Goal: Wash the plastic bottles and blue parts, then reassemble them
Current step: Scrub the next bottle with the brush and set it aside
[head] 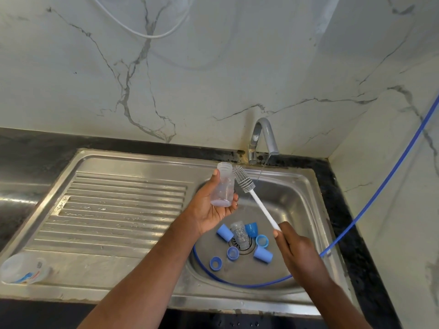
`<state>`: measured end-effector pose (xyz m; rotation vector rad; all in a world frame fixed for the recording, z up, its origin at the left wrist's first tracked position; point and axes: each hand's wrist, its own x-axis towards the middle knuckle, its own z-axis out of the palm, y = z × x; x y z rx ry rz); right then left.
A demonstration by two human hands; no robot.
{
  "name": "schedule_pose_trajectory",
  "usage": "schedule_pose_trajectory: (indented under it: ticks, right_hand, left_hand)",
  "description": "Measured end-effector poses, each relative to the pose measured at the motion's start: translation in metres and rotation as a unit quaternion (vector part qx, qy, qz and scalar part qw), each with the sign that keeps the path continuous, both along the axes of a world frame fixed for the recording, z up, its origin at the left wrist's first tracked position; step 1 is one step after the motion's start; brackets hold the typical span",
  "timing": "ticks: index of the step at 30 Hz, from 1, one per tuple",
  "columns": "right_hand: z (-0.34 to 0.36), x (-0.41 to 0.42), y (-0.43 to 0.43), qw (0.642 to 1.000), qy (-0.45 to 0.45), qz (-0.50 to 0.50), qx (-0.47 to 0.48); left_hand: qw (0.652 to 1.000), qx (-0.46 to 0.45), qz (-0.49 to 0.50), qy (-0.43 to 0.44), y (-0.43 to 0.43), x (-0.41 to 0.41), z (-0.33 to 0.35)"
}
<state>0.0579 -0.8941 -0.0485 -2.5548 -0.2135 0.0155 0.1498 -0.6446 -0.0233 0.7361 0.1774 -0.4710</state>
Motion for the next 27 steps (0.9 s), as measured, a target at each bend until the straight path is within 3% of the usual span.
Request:
schedule_pose_trajectory:
  ticks: [3, 6, 10, 13, 17, 20, 24, 27]
  right_hand:
    - [0.000, -0.002, 0.001, 0.999, 0.008, 0.042, -0.004]
    - [-0.002, 0.000, -0.003, 1.000, 0.011, 0.021, -0.001]
    - [-0.004, -0.002, -0.002, 0.998, 0.023, 0.056, -0.017]
    - [-0.007, 0.003, -0.004, 1.000, 0.022, 0.006, -0.004]
    - [-0.006, 0.003, -0.003, 0.998, 0.026, 0.053, -0.030]
    - [-0.008, 0.009, -0.006, 1.000, 0.007, 0.002, -0.012]
    - [-0.006, 0.008, -0.005, 0.998, 0.012, 0.059, -0.031]
    - [-0.009, 0.012, -0.008, 1.000, 0.002, 0.010, -0.002]
  left_hand:
    - [0.999, 0.029, 0.021, 0.018, 0.002, 0.001, -0.001]
    - [0.996, 0.082, 0.021, 0.017, 0.005, 0.002, -0.003]
    - [0.996, 0.072, 0.030, 0.030, 0.006, 0.003, -0.004]
    - [0.995, 0.091, 0.032, 0.020, 0.005, 0.003, -0.005]
    - [0.993, 0.100, 0.059, 0.028, 0.002, 0.002, -0.005]
    - [0.990, 0.127, 0.060, 0.017, 0.000, 0.001, -0.004]
    - [0.989, 0.145, 0.037, 0.012, -0.001, 0.001, 0.000]
    - [0.989, 0.149, 0.024, -0.012, -0.001, -0.001, 0.001]
